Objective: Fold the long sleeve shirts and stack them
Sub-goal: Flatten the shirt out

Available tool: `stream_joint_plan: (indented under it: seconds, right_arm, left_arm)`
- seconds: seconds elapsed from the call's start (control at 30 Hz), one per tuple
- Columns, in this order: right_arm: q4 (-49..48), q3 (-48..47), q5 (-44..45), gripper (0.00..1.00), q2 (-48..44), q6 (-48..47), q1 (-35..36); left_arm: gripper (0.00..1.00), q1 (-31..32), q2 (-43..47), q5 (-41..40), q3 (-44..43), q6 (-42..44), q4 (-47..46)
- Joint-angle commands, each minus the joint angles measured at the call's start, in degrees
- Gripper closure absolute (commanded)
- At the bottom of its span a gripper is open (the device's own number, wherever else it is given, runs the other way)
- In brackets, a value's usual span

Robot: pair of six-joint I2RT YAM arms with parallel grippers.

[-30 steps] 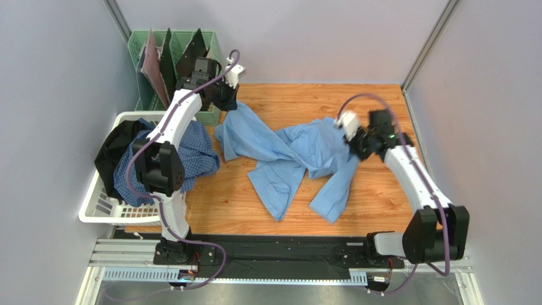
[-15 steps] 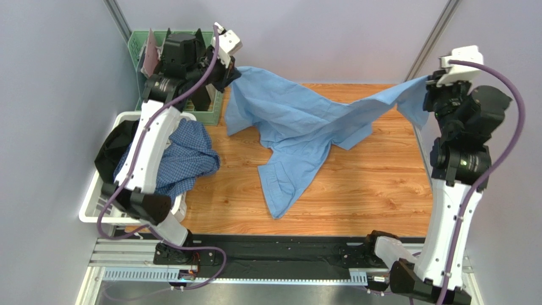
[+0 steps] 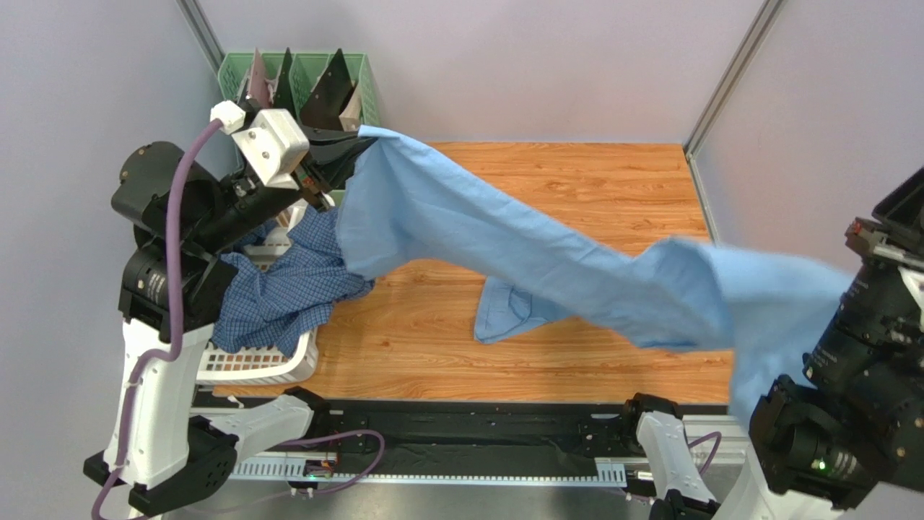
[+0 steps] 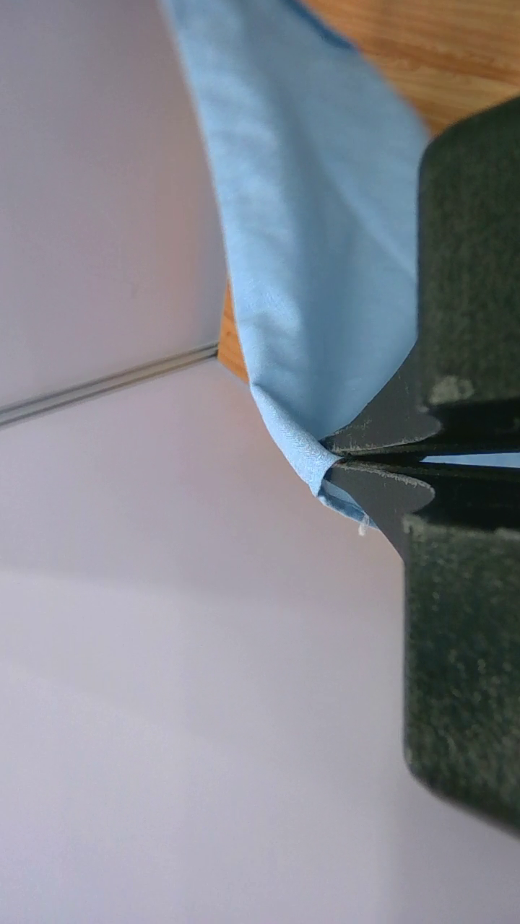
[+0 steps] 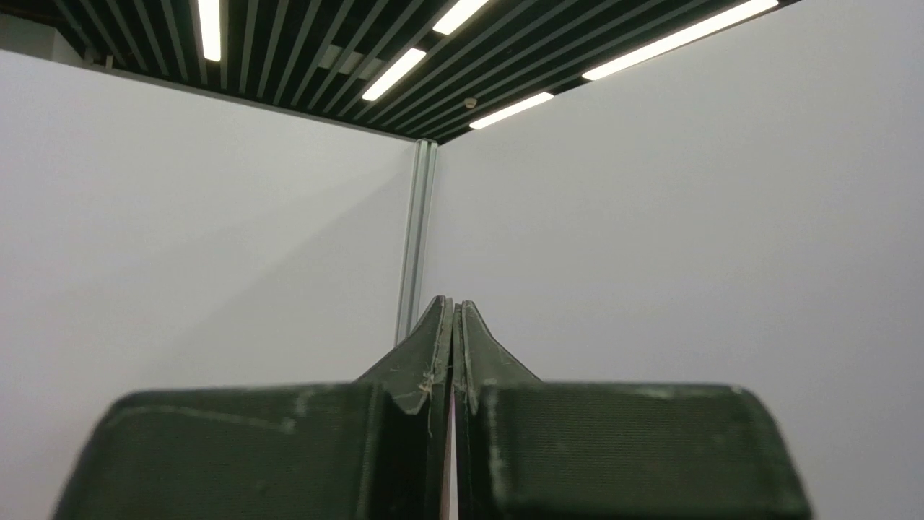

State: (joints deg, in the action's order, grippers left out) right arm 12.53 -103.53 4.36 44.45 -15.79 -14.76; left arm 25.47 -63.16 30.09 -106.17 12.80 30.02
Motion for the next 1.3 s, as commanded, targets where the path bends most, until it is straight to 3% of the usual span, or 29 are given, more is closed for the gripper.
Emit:
stream_joint_plan:
  seconds: [0.0, 0.17, 0.27, 0.3, 0.33, 0.4, 0.43, 0.47, 0.53, 0.6, 0.67, 0.93, 1.2, 1.27]
  right_arm:
    - [-2.7, 5.7, -3.6, 1.00, 13.4, -2.4, -0.1]
    - [-3.5, 4.0, -10.7, 1.00, 27.3, -2.9, 1.7]
    - [12.7, -1.7, -26.8, 1.00, 35.9, -2.3, 2.0]
    - [27.7, -3.2, -35.3, 0.95, 38.9, -5.0, 3.2]
    - [34.8, -2.7, -39.6, 0.78, 39.8, -11.7, 3.7]
    - [49.3, 2.5, -44.1, 0.55, 39.7, -19.3, 4.7]
    - [52.4, 6.1, -44.4, 0.36, 37.8, -25.1, 4.8]
    - [55.2, 13.7, -44.4, 0.32, 36.9, -27.9, 4.8]
    - [62.1, 20.1, -42.7, 0.17, 34.4, -32.8, 4.8]
    - [65.9, 27.5, -40.2, 0.11, 33.9, -37.0, 5.1]
    - [66.7, 31.8, -37.5, 0.09, 33.8, -38.6, 5.7]
    - [51.6, 53.6, -18.9, 0.06, 31.3, -37.6, 8.3]
    - [31.1, 63.5, -2.5, 0.02, 33.9, -31.9, 9.0]
    - [28.4, 66.4, -0.1, 0.07, 34.9, -30.3, 9.5]
  left_arm:
    - [1.00, -0.3, -7.4, -7.8, 4.3, -0.4, -0.1]
    - [1.00, -3.1, -17.0, -12.1, 8.6, -2.0, -2.4]
    - [1.00, -5.2, -26.8, -11.3, 6.6, -0.9, -0.8]
    - [1.00, -5.5, -30.9, -11.4, 5.9, -0.2, -0.8]
    - [1.00, -6.3, -32.6, -11.4, 5.8, -0.2, -0.8]
    - [1.00, -6.8, -37.1, -11.6, 5.5, 0.3, -0.6]
    - [1.00, -7.1, -38.3, -14.3, 5.1, 0.1, -0.4]
    - [1.00, -7.4, -39.7, -15.1, 4.7, -0.1, -0.2]
    - [1.00, -8.2, -43.7, -17.0, 1.9, -1.1, 1.3]
    - [1.00, -8.9, -46.2, -16.3, 0.0, -2.0, 2.3]
    - [1.00, -9.3, -47.0, -15.6, -0.4, -2.3, 2.4]
    - [1.00, -9.3, -47.1, -14.5, 1.0, -2.0, 2.5]
    - [1.00, -9.3, -45.1, -14.9, 4.2, -1.3, 1.4]
    - [1.00, -9.3, -44.7, -14.8, 4.7, -1.4, 1.3]
